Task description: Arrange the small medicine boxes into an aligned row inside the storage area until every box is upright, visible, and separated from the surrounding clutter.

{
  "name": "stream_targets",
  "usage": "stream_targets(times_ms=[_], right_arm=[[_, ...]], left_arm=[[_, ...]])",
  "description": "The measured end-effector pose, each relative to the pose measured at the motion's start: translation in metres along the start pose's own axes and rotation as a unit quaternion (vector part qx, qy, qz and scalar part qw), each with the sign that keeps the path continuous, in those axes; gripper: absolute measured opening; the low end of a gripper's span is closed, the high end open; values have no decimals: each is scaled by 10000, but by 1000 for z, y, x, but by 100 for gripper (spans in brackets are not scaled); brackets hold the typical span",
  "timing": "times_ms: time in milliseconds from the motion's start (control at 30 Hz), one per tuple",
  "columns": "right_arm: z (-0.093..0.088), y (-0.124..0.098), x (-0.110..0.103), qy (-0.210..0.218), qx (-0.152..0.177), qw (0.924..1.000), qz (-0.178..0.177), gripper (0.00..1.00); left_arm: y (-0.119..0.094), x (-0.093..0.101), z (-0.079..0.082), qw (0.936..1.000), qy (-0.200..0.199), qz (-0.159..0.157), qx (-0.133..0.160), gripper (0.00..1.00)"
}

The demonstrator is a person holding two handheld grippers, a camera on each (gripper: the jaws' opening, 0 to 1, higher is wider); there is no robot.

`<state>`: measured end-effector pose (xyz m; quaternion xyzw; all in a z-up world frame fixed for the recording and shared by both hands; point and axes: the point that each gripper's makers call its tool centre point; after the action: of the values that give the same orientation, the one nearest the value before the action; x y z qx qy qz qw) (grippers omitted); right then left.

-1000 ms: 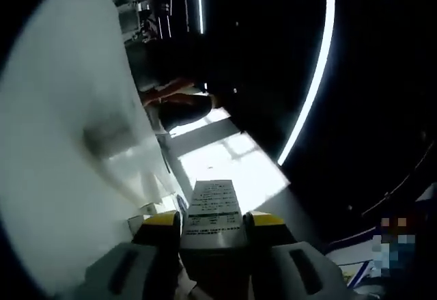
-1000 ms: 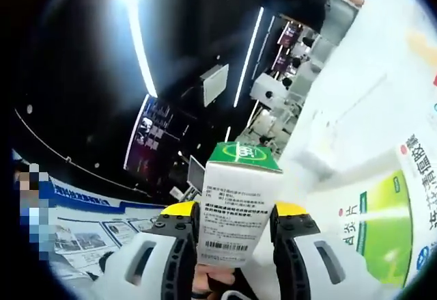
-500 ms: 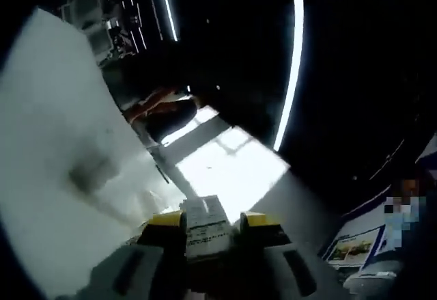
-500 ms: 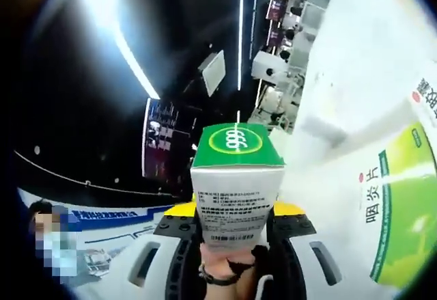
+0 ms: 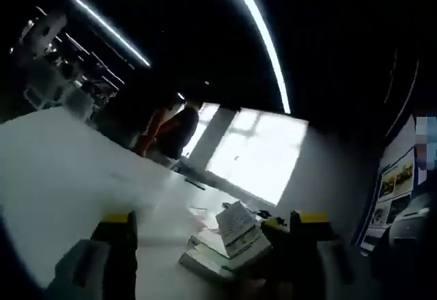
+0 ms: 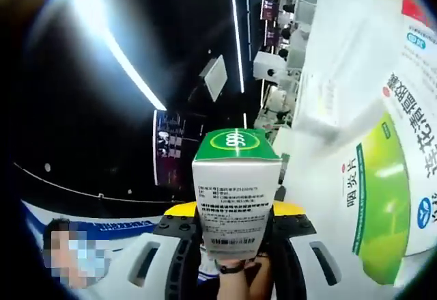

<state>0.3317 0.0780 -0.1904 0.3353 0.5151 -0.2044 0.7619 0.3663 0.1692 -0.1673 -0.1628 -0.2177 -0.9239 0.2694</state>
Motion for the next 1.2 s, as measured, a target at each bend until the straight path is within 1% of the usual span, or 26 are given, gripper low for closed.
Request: stream_targets(times_ms=[33,67,133,200,233,367,400,433,500,533,633,767,800,933,967,1033,1200], right_arm=[[1,-2,-2,-13,11,10000,9,34],[1,-3,-2,-19,9,10000,12,35],[2,-8,-3,-28,14,10000,28,35],[4,-13,-4,-11,27,10000,52,35],[4,-14,-5,-4,33,10000,58,35],[-4,-22,-10,33,-15,9999,113,35],[1,-24,-9,42,-36,9999,115,35],[2,-26,-8,38,-38,9999,116,35],[6,-29,-7,60,-37,9999,123,35],[6,-30,-8,78,-32,9999,138,35],[6,-34,-11,117,-30,9997,193,35],[7,-38,-15,123,2,9996,244,35],[10,-40,-15,142,14,9996,262,35],[14,-43,-15,213,47,9992,333,35],[15,-43,-15,253,52,9991,342,35],[12,-44,-16,263,24,9990,349,35],[15,-49,-13,290,-32,9990,329,35]], left_arm=[[-1,-1,-1,10000,65,34,-41,99],[-2,-1,-1,9999,96,37,-44,99],[-6,-2,-7,9996,223,18,-177,99],[-9,-3,-11,9994,281,16,-210,99],[-9,-3,-12,9994,287,14,-215,99],[-14,4,-19,9995,179,-192,-178,99],[-15,6,-21,9993,186,-231,-209,99],[-15,7,-24,9990,243,-263,-266,99],[-17,7,-26,9982,442,-280,-292,99],[-17,7,-27,9971,626,-311,-288,99],[-19,7,-31,9965,699,-287,-349,99],[-19,8,-31,9976,547,-323,-284,99],[-19,8,-32,9976,547,-329,-283,99],[-18,4,-37,9965,666,-285,-405,99],[-18,4,-40,9960,709,-272,-475,99],[-18,3,-41,9955,761,-279,-484,99],[-20,3,-47,9926,992,-298,-640,99]])
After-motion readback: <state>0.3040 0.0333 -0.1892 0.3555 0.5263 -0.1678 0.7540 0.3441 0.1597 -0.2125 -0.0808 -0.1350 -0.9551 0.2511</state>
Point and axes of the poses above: the point that each gripper's makers call its tool centre point, and the gripper's own axes: y roughly forward along the fingers, x roughly to its right, z roughly out of its top, and after that the axes turned 13 degrees about x, right-handed
